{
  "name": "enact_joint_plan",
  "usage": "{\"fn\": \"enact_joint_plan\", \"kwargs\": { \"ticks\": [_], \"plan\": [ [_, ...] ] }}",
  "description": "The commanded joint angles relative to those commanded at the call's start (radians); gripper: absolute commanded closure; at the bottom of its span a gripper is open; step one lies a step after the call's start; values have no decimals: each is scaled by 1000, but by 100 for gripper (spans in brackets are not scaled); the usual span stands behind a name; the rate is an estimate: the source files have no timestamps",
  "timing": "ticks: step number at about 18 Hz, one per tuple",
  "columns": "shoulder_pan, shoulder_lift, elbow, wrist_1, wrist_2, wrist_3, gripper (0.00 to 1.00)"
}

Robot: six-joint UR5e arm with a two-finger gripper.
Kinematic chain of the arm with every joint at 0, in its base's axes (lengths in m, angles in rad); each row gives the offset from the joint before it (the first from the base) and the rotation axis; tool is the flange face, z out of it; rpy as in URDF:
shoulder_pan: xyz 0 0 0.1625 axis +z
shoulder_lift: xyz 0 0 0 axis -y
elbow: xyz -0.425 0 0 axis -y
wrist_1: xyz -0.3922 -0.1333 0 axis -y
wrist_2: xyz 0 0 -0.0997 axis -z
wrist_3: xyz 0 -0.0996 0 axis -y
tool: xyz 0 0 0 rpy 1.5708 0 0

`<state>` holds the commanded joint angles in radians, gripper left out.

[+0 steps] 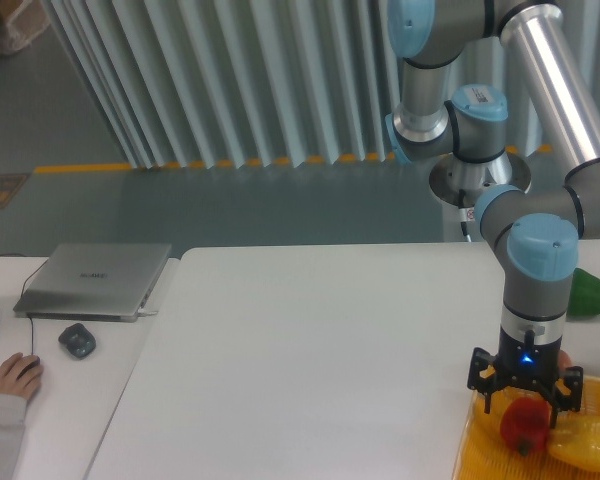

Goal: Place the red pepper on the table
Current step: 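Lower the gripper around the red pepper and close on it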

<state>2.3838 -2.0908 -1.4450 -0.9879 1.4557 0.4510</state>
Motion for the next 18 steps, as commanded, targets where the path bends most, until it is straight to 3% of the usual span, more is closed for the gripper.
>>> {"fn": "enact_joint_plan", "kwargs": {
  "ticks": [8, 18],
  "plan": [
    [0, -12, 0, 12, 20, 2, 11],
    [2, -8, 0, 14, 21, 0, 36]
  ]
}}
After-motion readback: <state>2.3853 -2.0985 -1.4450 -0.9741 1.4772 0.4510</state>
